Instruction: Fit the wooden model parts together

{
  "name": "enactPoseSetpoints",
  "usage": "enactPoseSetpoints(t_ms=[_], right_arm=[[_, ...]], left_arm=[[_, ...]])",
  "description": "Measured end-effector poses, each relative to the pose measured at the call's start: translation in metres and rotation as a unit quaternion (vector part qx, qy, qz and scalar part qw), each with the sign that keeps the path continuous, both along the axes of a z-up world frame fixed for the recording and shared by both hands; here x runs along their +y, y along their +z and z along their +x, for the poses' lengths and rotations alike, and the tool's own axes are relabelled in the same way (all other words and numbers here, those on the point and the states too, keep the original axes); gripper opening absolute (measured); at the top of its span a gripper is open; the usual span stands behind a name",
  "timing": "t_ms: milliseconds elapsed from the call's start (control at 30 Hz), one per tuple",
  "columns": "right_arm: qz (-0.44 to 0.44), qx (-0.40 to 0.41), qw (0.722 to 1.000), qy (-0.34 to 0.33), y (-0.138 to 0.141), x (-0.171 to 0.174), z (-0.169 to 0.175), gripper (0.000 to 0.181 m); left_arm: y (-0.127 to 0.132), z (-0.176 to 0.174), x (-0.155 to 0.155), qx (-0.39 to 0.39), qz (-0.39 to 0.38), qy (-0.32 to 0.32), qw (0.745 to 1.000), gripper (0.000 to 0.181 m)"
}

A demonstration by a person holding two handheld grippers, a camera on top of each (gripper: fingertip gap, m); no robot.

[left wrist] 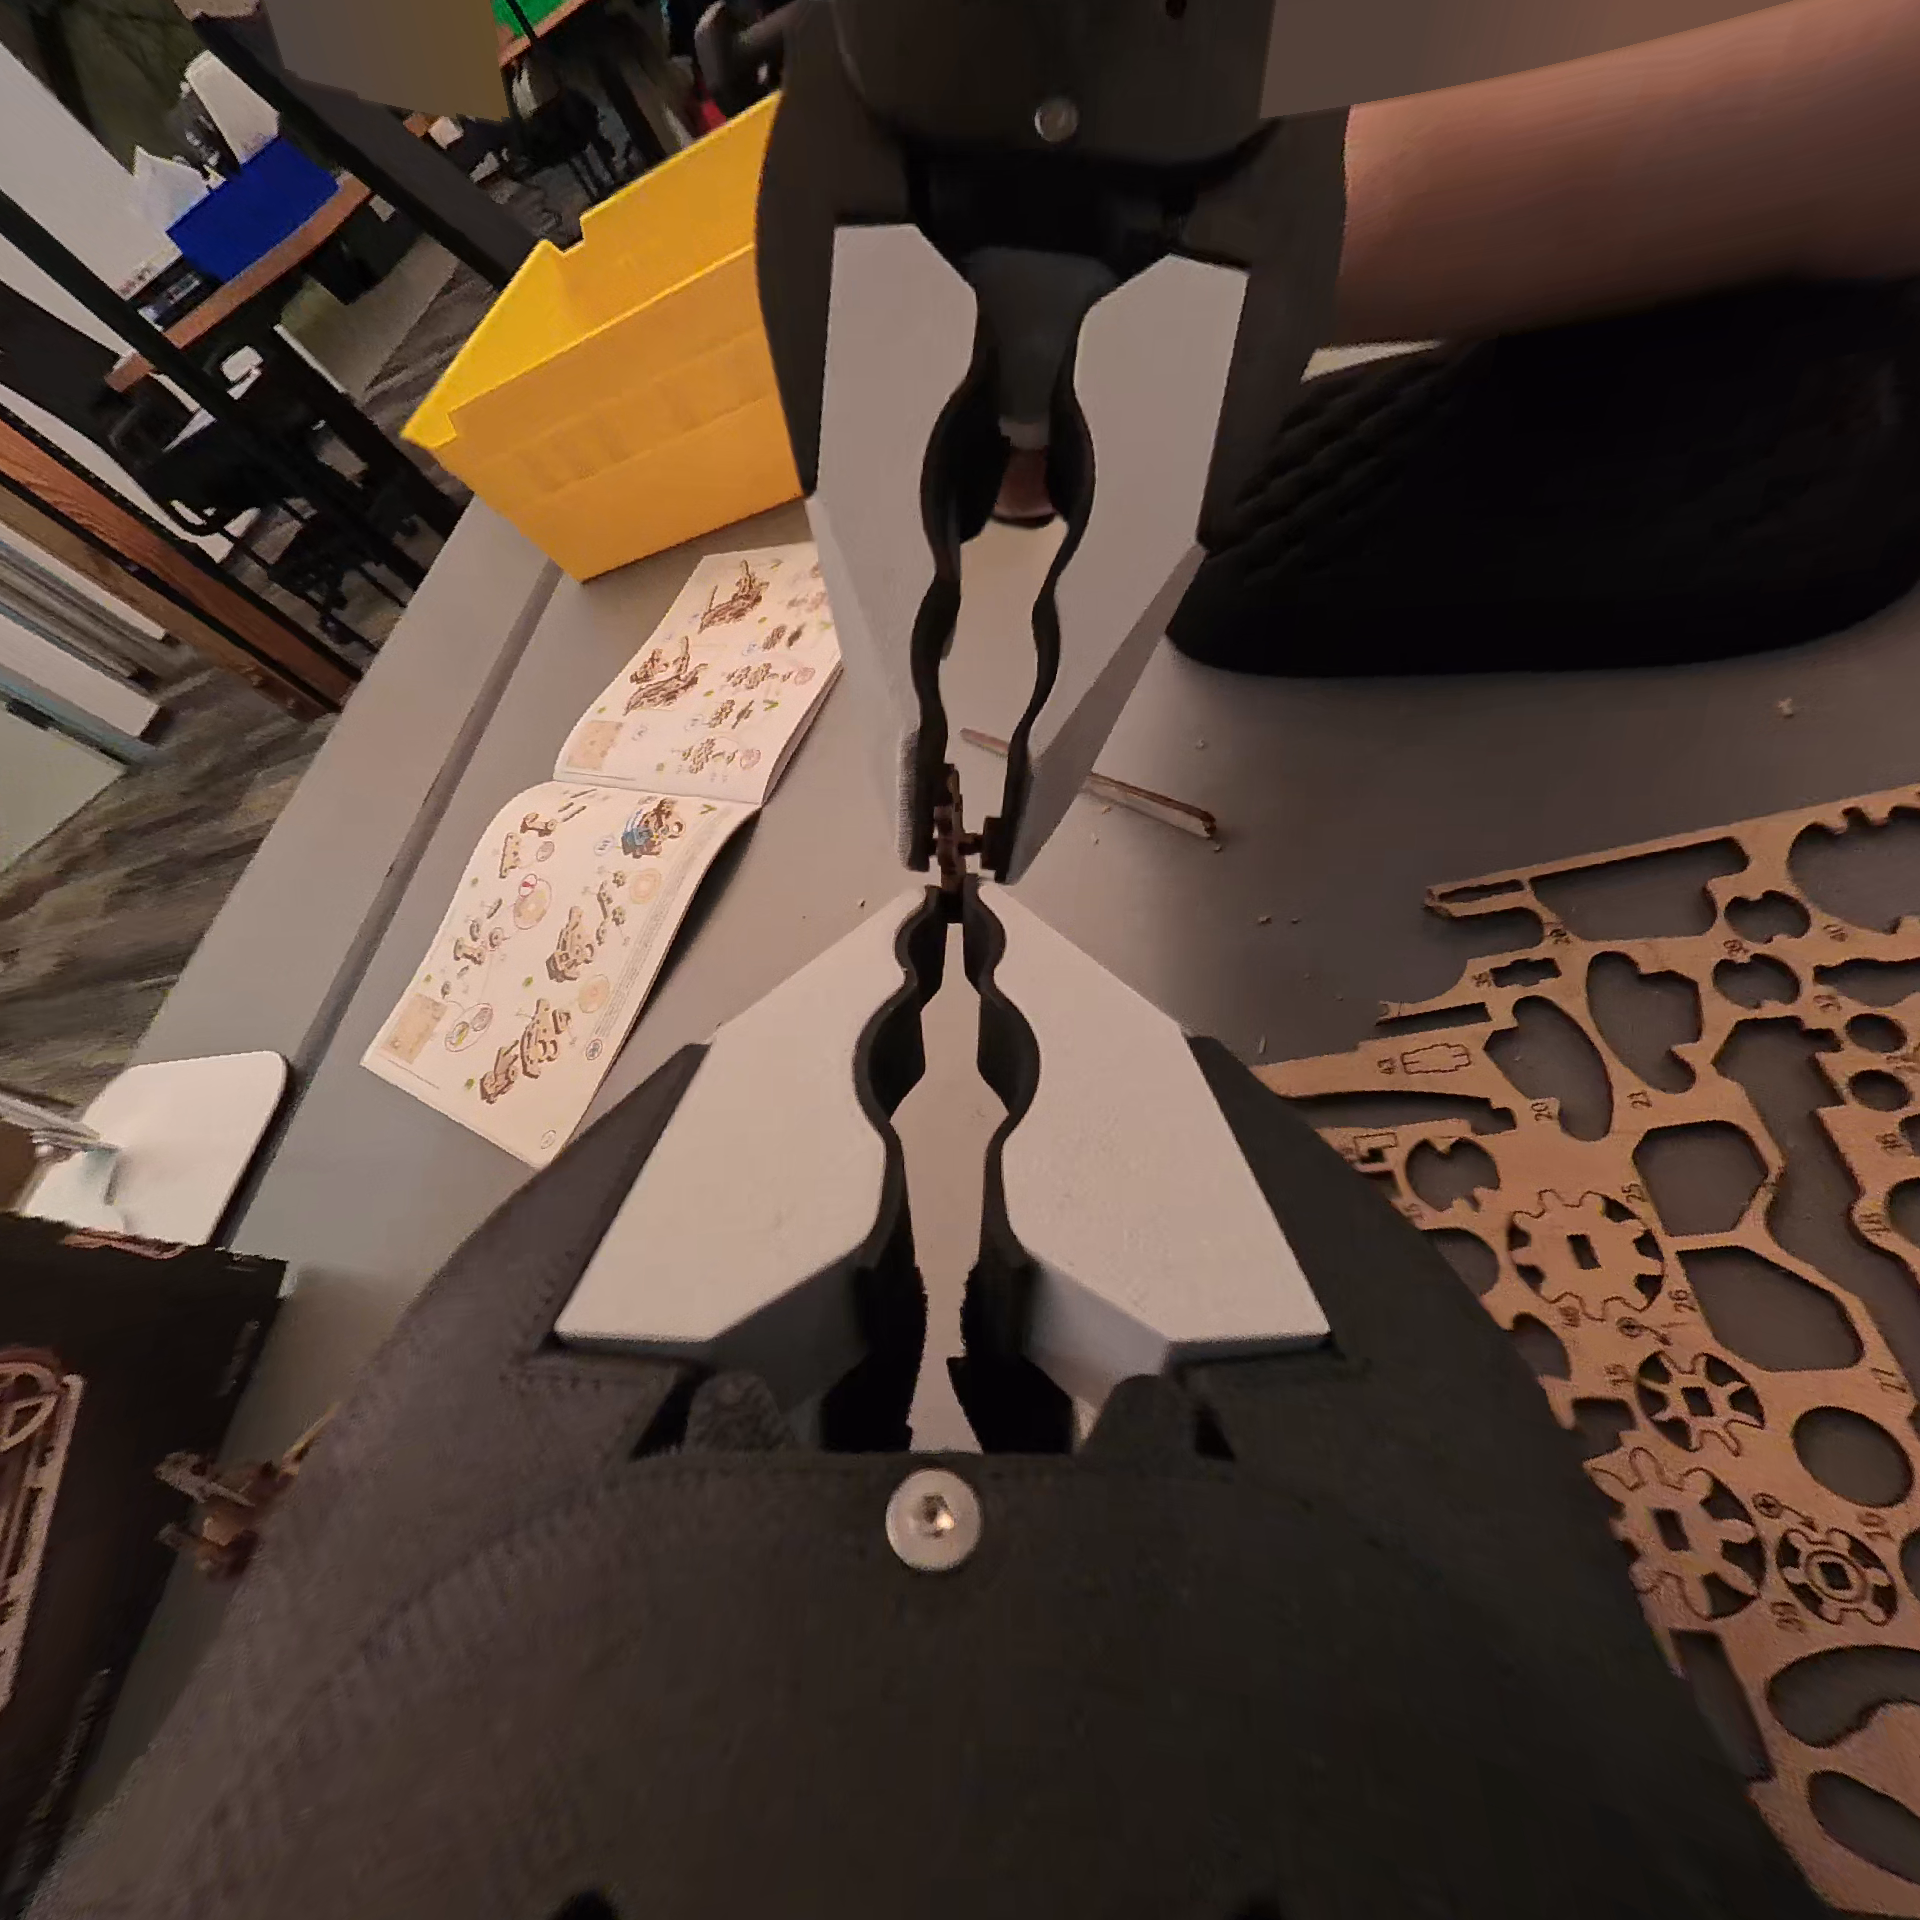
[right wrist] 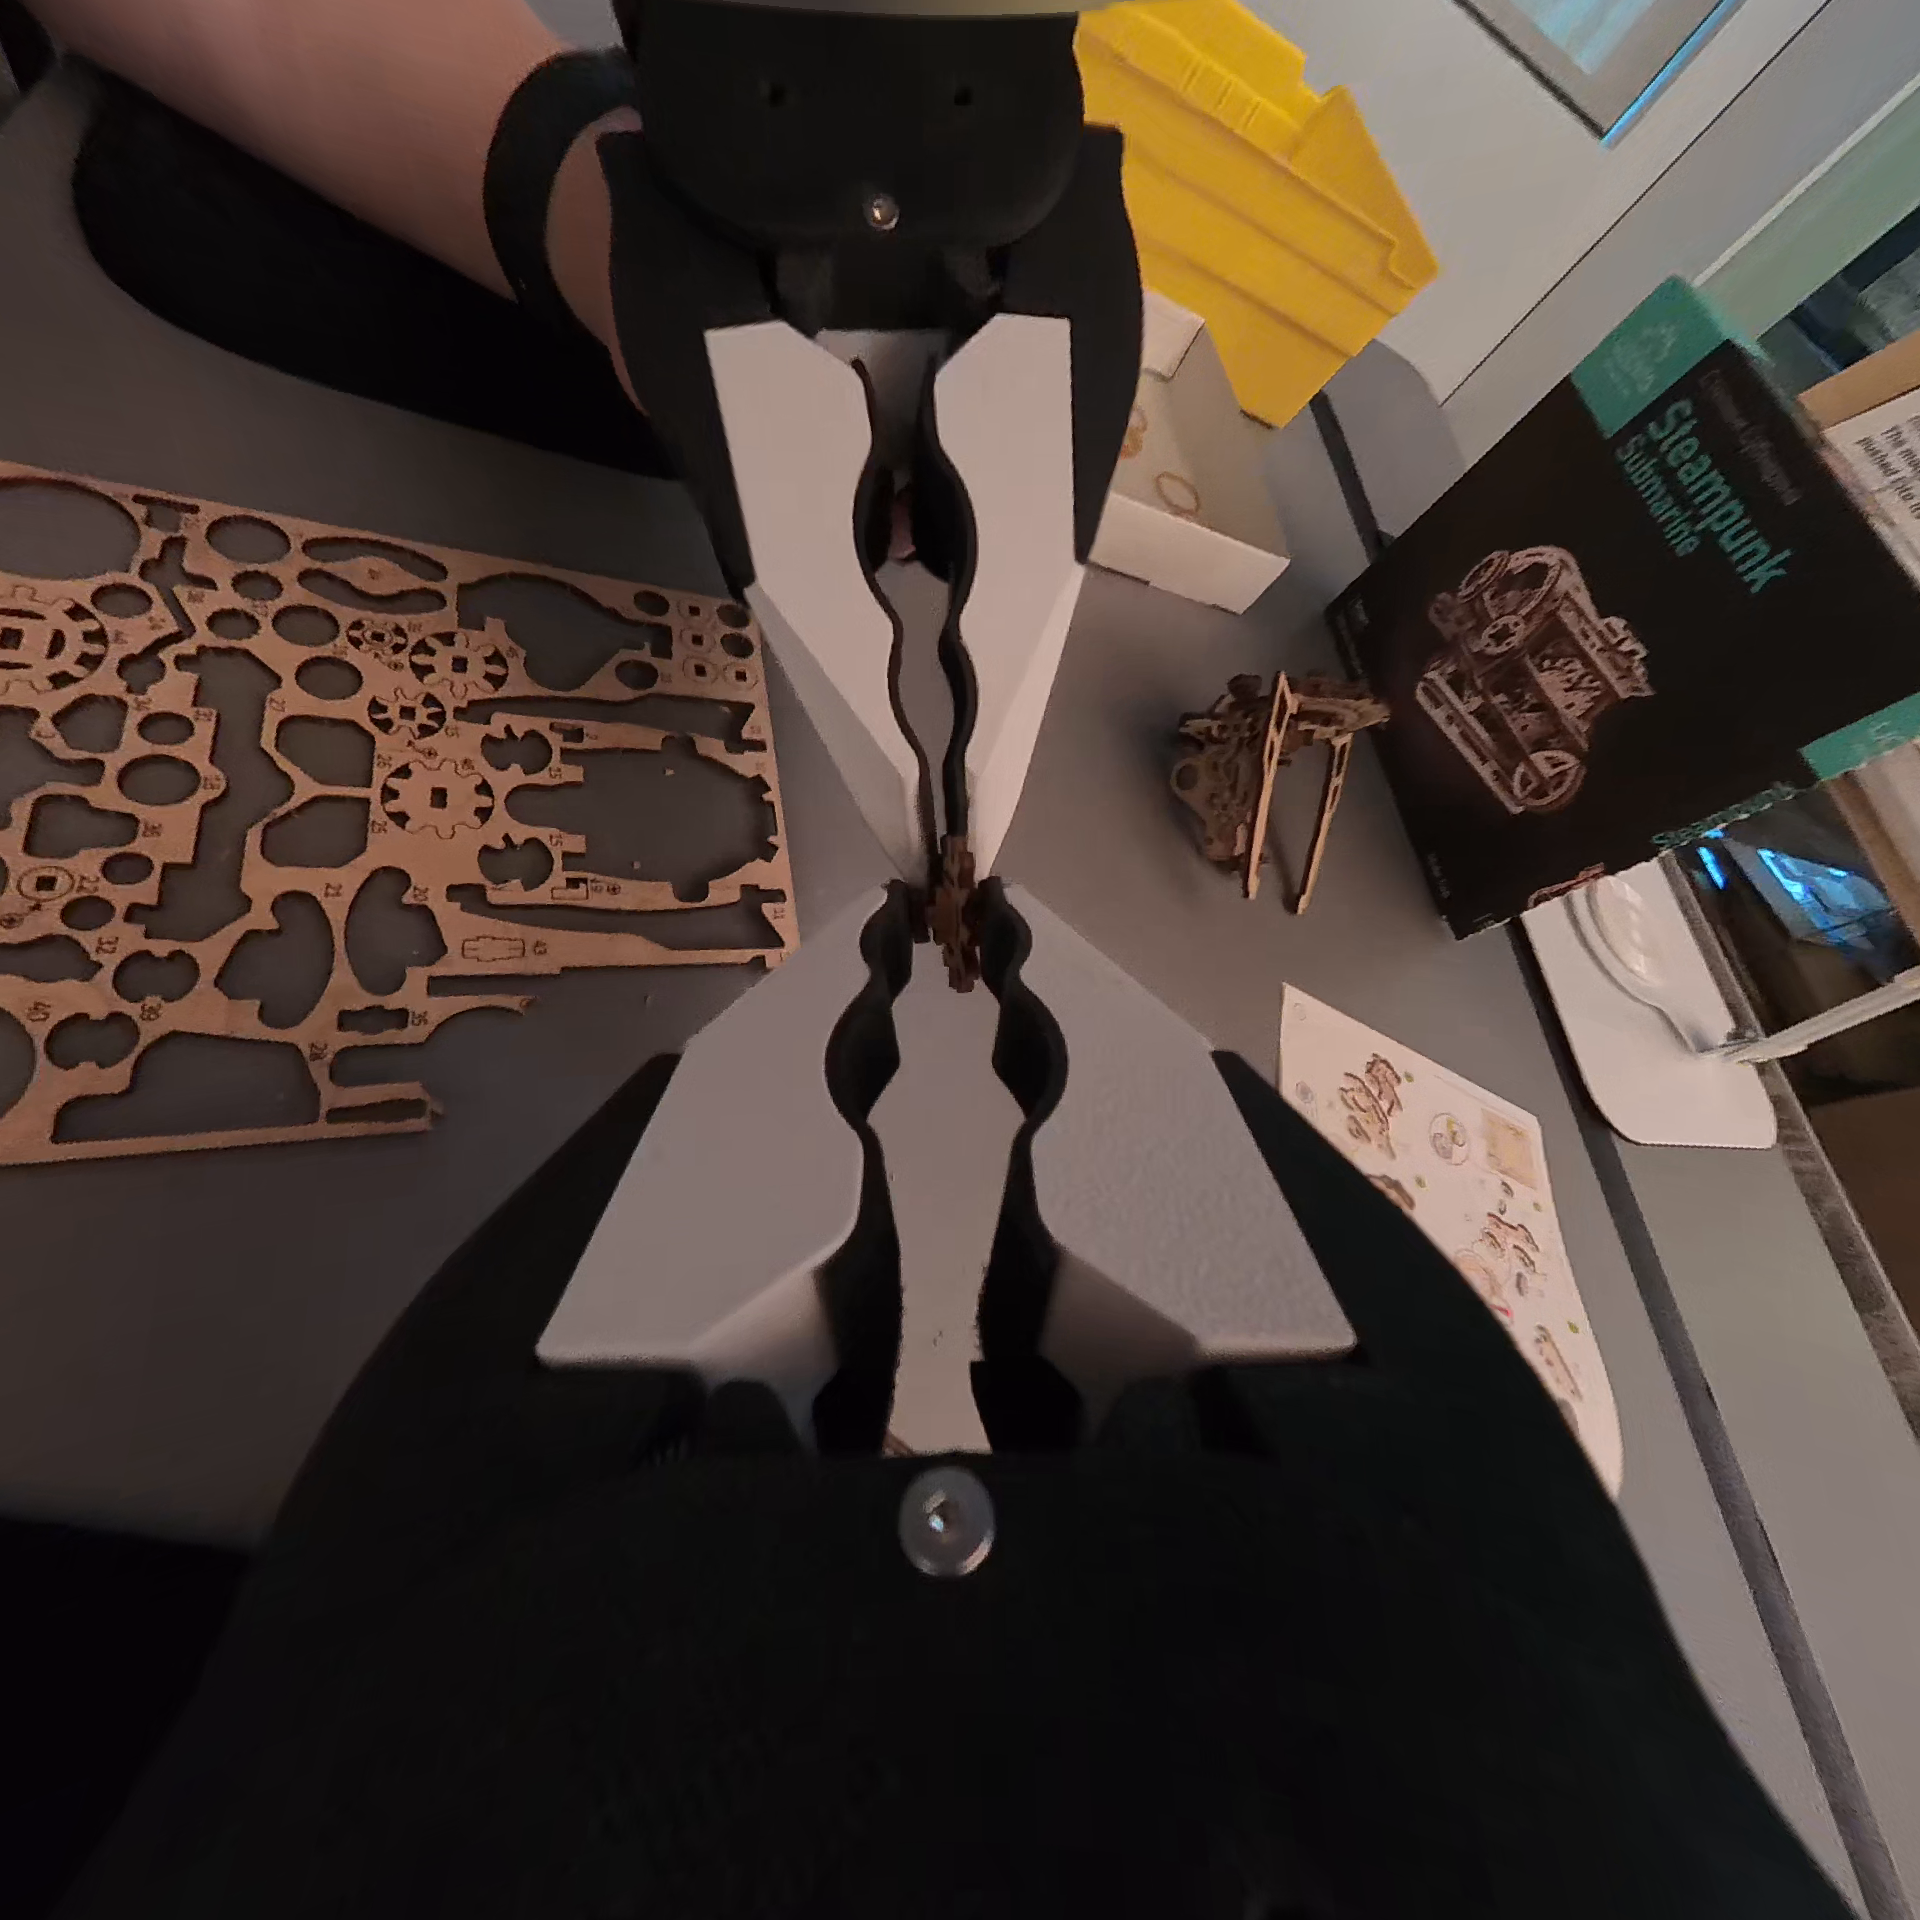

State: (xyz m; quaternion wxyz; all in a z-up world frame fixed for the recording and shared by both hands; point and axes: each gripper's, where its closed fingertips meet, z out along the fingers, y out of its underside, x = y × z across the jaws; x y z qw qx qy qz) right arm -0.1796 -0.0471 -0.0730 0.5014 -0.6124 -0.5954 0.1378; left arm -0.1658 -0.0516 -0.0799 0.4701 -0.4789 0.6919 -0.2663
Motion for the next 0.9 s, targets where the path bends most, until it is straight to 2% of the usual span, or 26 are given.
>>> enactPoseSetpoints(t_ms=[200, 400, 867, 900], right_arm=[[-0.055, 0.038, 0.998, 0.012, -0.001, 0.001, 0.001, 0.012], [-0.007, -0.008, 1.000, 0.005, -0.004, -0.001, -0.001, 0.012], [-0.074, 0.028, 0.997, 0.017, -0.013, -0.001, 0.001, 0.011], [-0.080, 0.037, 0.996, 0.023, -0.011, -0.003, -0.001, 0.005]], left_arm=[[-0.002, 0.001, 0.002, 0.006, 0.051, 0.002, 0.999, 0.001], [-0.006, 0.000, 0.002, 0.018, 0.061, 0.002, 0.998, 0.000], [-0.013, 0.003, 0.002, 0.027, 0.104, 0.018, 0.994, 0.000], [-0.012, 0.003, 0.002, 0.023, 0.107, 0.019, 0.994, 0.000]])
